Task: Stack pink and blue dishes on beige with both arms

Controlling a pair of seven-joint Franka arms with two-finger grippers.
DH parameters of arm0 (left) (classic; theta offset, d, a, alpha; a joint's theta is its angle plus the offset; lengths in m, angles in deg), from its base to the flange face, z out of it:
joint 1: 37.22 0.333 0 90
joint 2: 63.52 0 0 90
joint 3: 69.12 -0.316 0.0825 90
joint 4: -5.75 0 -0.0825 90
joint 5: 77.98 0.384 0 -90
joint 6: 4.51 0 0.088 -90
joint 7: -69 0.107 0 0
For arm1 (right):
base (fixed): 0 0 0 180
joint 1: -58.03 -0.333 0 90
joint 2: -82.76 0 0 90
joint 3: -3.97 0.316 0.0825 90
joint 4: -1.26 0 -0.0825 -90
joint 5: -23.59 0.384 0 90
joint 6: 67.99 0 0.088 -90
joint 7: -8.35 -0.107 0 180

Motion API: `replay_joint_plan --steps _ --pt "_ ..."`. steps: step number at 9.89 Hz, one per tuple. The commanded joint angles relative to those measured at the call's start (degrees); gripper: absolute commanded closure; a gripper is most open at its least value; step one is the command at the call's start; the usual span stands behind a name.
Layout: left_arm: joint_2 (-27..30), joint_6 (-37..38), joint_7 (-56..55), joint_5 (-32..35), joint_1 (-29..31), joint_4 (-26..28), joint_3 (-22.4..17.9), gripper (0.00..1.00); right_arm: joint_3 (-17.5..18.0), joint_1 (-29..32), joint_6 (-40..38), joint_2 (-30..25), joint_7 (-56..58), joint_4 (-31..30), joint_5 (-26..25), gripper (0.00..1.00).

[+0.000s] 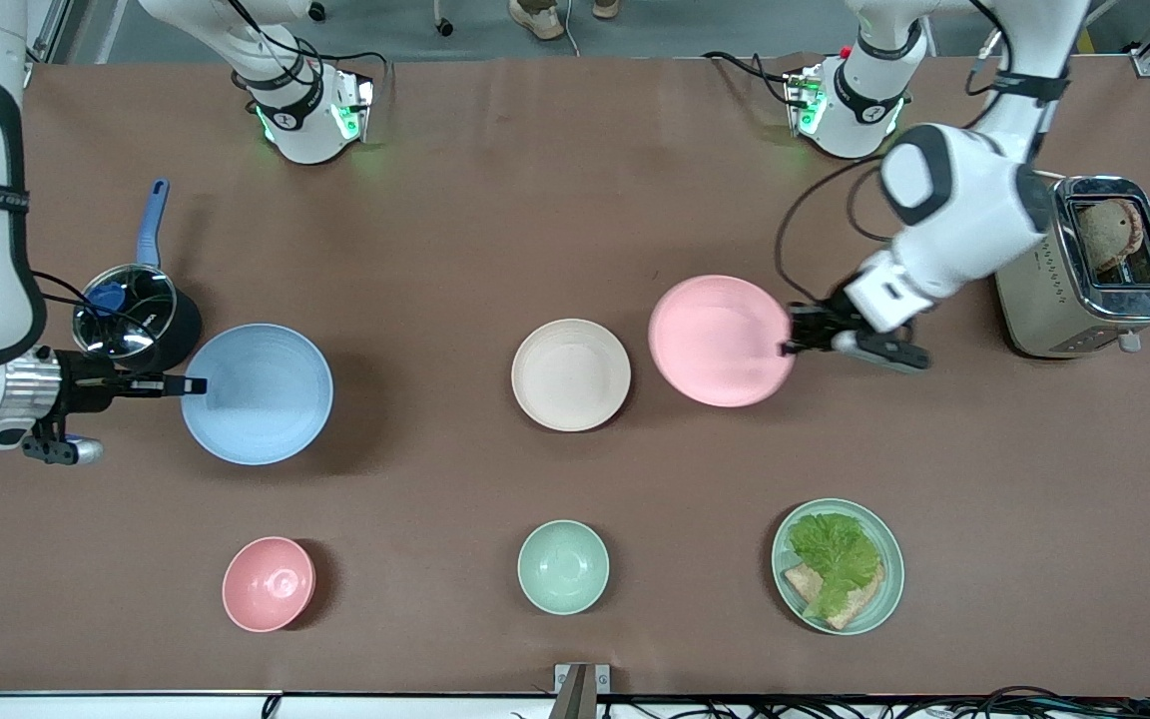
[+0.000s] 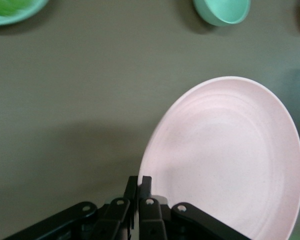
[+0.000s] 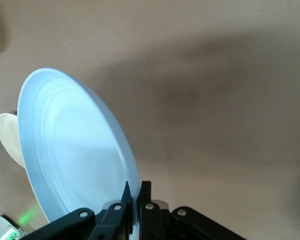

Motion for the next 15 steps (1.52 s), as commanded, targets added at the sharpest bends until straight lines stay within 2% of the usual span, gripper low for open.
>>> replay_joint_plan --steps 1,3,4,5,6,8,9,11,12,13,14,15 --pt "-9.9 -3.6 -5.5 5.8 -2.2 -3.8 3.6 0.99 3.0 -0.7 -0.1 -2.2 -4.6 -1.2 -1.1 0.99" --pt "-23.1 -14.9 -8.9 10.2 -8.7 -8.4 3.6 0.98 6.1 -0.8 1.5 -3.1 -6.1 -2.5 -1.1 0.99" --pt "-27.0 -19.5 -10.2 11.3 -11.1 -9.6 3.4 0.97 8.0 -0.8 3.6 -3.7 -6.1 -4.2 -1.1 0.99" --pt "-27.7 -20.0 -11.6 11.4 -11.6 -9.7 3.4 0.93 9.7 -0.8 5.7 -4.0 -6.1 -5.4 -1.1 0.99" --pt "-29.2 -20.1 -11.8 12.0 -12.9 -10.5 3.2 0.94 11.0 -1.2 8.0 -4.1 -6.0 -7.0 -1.2 0.99" --pt "-33.7 -20.2 -13.3 12.1 -15.6 -16.3 2.2 0.95 13.7 -2.1 12.7 -4.2 -6.1 -9.4 -1.2 0.99" --pt "-33.5 -20.2 -13.2 12.6 -15.5 -16.0 1.7 0.89 14.5 -2.2 13.9 -4.1 -6.3 -10.0 -1.2 0.99" --pt "-33.4 -20.1 -13.3 12.8 -14.8 -16.3 1.7 0.2 17.0 -2.7 16.2 -4.0 -9.8 -10.3 -1.1 0.99" --pt "-32.7 -19.9 -12.8 13.4 -14.0 -15.7 1.7 0.04 18.3 -2.7 17.2 -3.9 -11.4 -10.3 -1.1 0.99" --pt "-31.2 -18.6 -12.6 13.6 -12.8 -15.3 1.7 0.0 19.0 -2.7 18.2 -3.8 -11.9 -10.5 -1.1 0.99" --pt "-28.6 -13.8 -12.6 13.9 -11.5 -15.3 1.7 0.0 19.9 -3.1 19.5 -3.7 -12.7 -11.4 -0.9 0.99" --pt "-24.0 -4.2 -12.6 14.0 -8.7 -15.7 1.7 0.0 23.0 -3.3 22.5 -3.7 -14.2 -13.2 -0.8 0.99"
